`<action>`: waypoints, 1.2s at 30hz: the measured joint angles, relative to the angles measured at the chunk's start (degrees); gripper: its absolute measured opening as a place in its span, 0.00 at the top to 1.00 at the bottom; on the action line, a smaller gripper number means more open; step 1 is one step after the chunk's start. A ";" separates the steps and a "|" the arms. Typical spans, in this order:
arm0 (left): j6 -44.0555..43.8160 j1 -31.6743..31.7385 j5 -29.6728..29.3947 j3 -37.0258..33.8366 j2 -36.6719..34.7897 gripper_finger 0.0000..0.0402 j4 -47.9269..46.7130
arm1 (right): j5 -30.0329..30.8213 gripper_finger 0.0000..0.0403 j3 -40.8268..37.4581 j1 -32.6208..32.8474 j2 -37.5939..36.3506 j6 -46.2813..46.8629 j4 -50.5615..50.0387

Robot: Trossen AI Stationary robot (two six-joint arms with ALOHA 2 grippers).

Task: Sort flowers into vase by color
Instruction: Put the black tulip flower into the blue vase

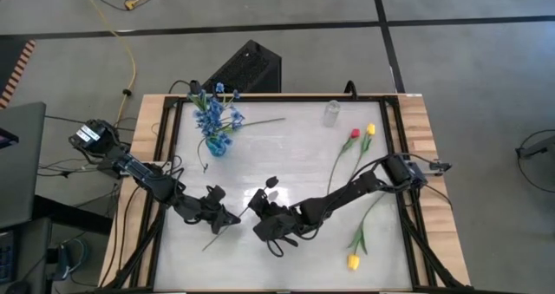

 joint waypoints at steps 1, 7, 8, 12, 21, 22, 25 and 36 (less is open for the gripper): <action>0.44 0.00 0.31 0.00 0.00 0.99 -0.05 | -0.05 0.95 0.00 0.00 0.00 0.00 0.04; 0.69 0.00 -0.98 0.00 0.00 1.00 -0.31 | 0.34 0.86 0.00 0.75 0.00 -2.20 -0.02; 0.73 0.03 -1.37 -0.02 0.00 1.00 -0.34 | 0.98 0.84 0.00 1.12 0.00 -3.20 -0.02; 1.06 0.04 -2.52 -0.02 0.00 1.00 -2.68 | 4.70 0.75 0.00 3.28 0.00 -5.88 0.00; 5.67 1.33 -6.35 -0.02 -0.32 1.00 -4.00 | -6.35 0.60 0.02 5.50 -4.03 23.62 -15.73; 7.12 1.33 -7.73 -0.02 -0.50 1.00 -3.53 | -10.96 0.60 0.02 4.63 -4.86 28.28 -18.18; 16.04 1.33 -11.07 -0.04 -1.20 1.00 0.78 | -22.43 0.61 -2.03 0.97 -6.96 37.00 -19.93; 49.26 -1.07 -15.72 -0.04 -1.31 1.00 18.81 | -47.85 0.72 -27.30 -10.55 -12.78 43.62 24.31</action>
